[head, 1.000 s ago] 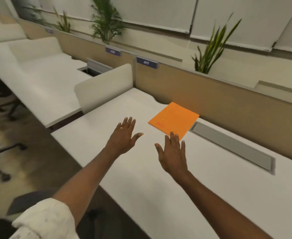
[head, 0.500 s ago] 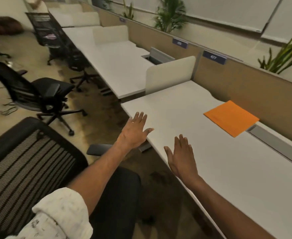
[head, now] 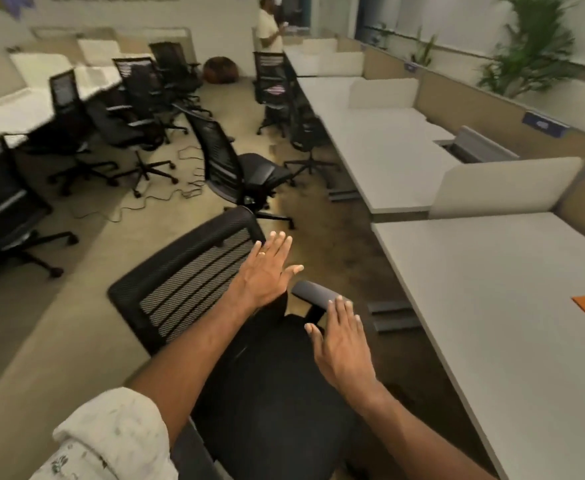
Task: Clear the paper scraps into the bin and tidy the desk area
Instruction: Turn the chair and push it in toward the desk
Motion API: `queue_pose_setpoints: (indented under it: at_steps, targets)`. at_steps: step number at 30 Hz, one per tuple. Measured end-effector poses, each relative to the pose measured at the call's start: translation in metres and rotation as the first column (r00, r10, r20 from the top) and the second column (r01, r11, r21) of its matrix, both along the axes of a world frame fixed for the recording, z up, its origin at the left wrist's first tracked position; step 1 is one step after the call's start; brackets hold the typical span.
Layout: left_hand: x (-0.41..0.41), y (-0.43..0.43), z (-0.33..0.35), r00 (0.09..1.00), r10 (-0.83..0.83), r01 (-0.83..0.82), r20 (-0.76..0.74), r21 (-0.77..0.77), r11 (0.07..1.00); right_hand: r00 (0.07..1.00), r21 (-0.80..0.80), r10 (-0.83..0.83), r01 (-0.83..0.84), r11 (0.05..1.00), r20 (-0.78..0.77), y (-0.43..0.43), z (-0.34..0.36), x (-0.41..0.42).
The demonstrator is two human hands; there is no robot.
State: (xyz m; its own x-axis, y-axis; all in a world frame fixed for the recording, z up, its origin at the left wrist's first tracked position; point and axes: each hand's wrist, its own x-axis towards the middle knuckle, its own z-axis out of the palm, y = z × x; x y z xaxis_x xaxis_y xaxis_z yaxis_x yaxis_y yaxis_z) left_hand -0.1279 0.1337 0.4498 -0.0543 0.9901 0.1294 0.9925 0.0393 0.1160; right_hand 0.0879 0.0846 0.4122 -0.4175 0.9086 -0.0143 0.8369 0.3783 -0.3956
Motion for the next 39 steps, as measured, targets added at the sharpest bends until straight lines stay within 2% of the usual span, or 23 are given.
queue_pose_setpoints:
  at_steps: [4,11,17,24,29,33,35,39]
  targets:
    - [-0.051,-0.047,0.004,0.992,0.115,-0.115,0.051,0.003,0.993,0.989,0.062,0.148,-0.147,0.987,-0.005,-0.017,0.000,-0.044]
    - [-0.149,-0.116,0.029,0.955,0.297,-0.297,-0.004,0.036,0.954,0.941,0.050,0.335,-0.333,0.942,-0.052,-0.051,0.017,-0.116]
    - [-0.228,-0.131,0.056,0.955,0.298,-0.297,-0.014,0.039,0.954,0.907,0.094,0.407,-0.398,0.912,-0.110,-0.070,0.019,-0.178]
    - [-0.321,-0.084,0.071,0.979,0.202,-0.200,-0.033,0.062,0.978,0.917,0.116,0.392,-0.382,0.917,-0.076,-0.076,-0.003,-0.264]
    - [-0.373,-0.013,0.063,0.998,0.048,-0.047,-0.030,0.013,0.999,0.957,0.093,0.275,-0.267,0.959,-0.090,-0.069,-0.012,-0.335]
    - [-0.384,0.038,0.054,0.997,-0.076,0.075,-0.022,-0.037,0.997,0.966,0.049,0.206,-0.200,0.979,-0.158,-0.062,-0.009,-0.388]
    - [-0.383,0.063,0.046,0.984,-0.165,0.162,-0.062,-0.047,0.986,0.954,0.060,0.232,-0.225,0.972,-0.187,-0.056,-0.006,-0.412]
    - [-0.371,0.089,0.030,0.952,-0.295,0.288,-0.087,-0.079,0.954,0.952,0.080,0.274,-0.265,0.961,-0.139,-0.048,-0.024,-0.446]
